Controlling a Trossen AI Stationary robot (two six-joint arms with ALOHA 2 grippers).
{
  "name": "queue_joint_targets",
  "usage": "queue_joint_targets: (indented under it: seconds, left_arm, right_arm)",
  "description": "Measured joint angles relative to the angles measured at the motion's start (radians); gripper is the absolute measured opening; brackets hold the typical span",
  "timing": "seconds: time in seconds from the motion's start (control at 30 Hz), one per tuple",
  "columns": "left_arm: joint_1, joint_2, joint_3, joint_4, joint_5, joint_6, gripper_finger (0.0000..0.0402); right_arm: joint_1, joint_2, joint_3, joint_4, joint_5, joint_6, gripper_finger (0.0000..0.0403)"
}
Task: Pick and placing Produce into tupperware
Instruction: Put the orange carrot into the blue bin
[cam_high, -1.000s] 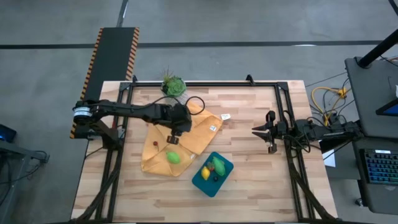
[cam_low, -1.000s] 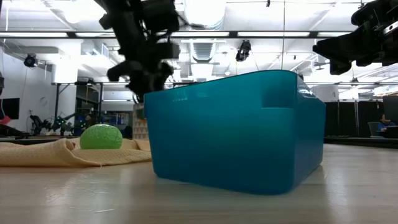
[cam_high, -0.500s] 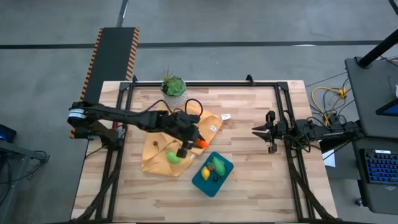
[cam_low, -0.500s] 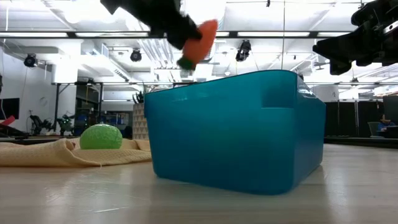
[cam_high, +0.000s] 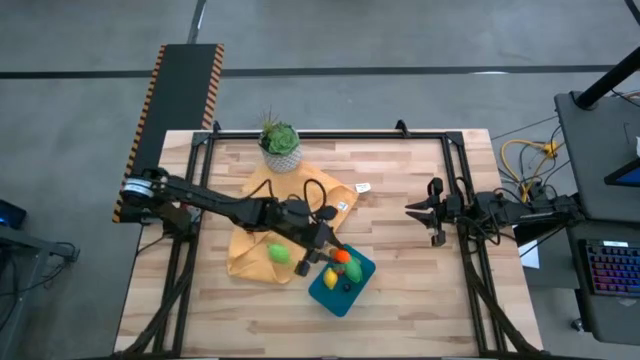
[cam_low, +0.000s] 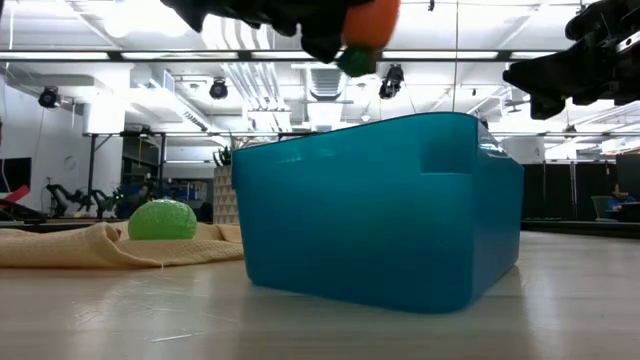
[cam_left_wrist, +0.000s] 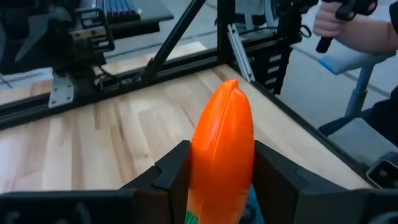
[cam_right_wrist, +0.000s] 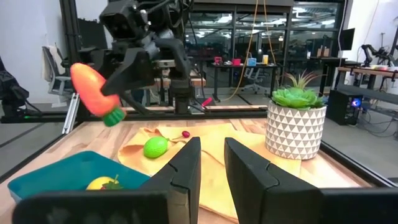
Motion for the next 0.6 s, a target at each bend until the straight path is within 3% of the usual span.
queue_joint_targets:
  seconds: [0.6]
  left_arm:
    - [-0.009,0.229,0.000,0.284,0.130,-0.210,0.0124]
  right_arm:
    - [0.000,0.000,0.000,-0.008,0.000,0.000,0.0063]
